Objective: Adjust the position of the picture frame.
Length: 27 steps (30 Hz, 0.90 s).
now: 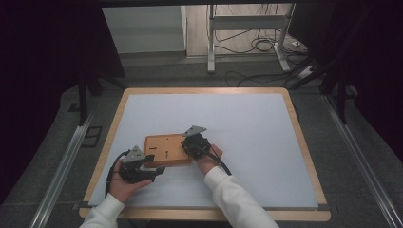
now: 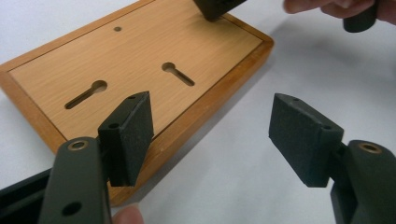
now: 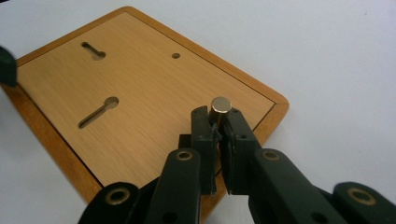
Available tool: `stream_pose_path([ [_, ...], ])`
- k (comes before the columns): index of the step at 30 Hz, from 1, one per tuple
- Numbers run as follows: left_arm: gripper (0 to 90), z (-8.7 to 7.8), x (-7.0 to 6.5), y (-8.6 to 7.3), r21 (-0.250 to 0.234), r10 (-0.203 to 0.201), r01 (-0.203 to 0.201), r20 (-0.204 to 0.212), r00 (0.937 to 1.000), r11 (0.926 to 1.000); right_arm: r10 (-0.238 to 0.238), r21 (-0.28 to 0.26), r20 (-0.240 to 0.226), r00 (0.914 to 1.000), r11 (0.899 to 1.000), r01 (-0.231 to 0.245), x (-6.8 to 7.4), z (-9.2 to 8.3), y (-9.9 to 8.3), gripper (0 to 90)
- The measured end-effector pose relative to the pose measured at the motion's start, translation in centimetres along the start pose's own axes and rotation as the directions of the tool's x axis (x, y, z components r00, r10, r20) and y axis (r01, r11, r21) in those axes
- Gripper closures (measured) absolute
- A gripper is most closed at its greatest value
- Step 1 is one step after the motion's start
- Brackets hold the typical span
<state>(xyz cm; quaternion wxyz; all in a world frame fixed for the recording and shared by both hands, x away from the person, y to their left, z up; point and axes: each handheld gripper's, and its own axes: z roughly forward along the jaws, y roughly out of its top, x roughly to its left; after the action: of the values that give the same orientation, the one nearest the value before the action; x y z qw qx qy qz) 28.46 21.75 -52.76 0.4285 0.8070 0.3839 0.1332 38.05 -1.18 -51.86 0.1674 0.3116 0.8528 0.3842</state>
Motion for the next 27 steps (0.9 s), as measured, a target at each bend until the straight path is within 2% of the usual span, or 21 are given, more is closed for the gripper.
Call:
stream_pose_path([
  [5, 29.9, 0.0, -0.1, 0.0, 0.003, 0.002, -0.002, 0.002, 1.0000, 1.0000, 0.002, -0.005, 0.009, 1.0000, 1.000, -0.002, -0.2, -1.3, -0.7, 85.1],
  [11, 29.8, 0.0, -0.1, 0.0, 0.003, 0.005, -0.005, 0.002, 1.0000, 1.0000, 0.015, -0.013, 0.034, 0.9993, 1.000, -0.015, -1.1, -3.4, -2.1, 85.1],
  [17, 29.8, 0.1, -0.2, 0.0, 0.004, 0.005, -0.005, 0.001, 1.0000, 1.0000, 0.043, -0.013, 0.073, 0.9964, 0.999, -0.042, -3.2, -5.8, -3.6, 85.1],
  [24, 29.8, 0.1, -0.2, 0.0, 0.010, 0.007, -0.007, -0.001, 1.0000, 0.9999, 0.080, -0.006, 0.124, 0.9890, 0.997, -0.080, -5.7, -8.8, -6.0, 85.1],
  [27, 29.8, 0.1, -0.2, 0.0, 0.011, 0.007, -0.007, -0.001, 1.0000, 0.9999, 0.090, -0.006, 0.138, 0.9864, 0.996, -0.090, -6.3, -9.4, -6.5, 85.1],
])
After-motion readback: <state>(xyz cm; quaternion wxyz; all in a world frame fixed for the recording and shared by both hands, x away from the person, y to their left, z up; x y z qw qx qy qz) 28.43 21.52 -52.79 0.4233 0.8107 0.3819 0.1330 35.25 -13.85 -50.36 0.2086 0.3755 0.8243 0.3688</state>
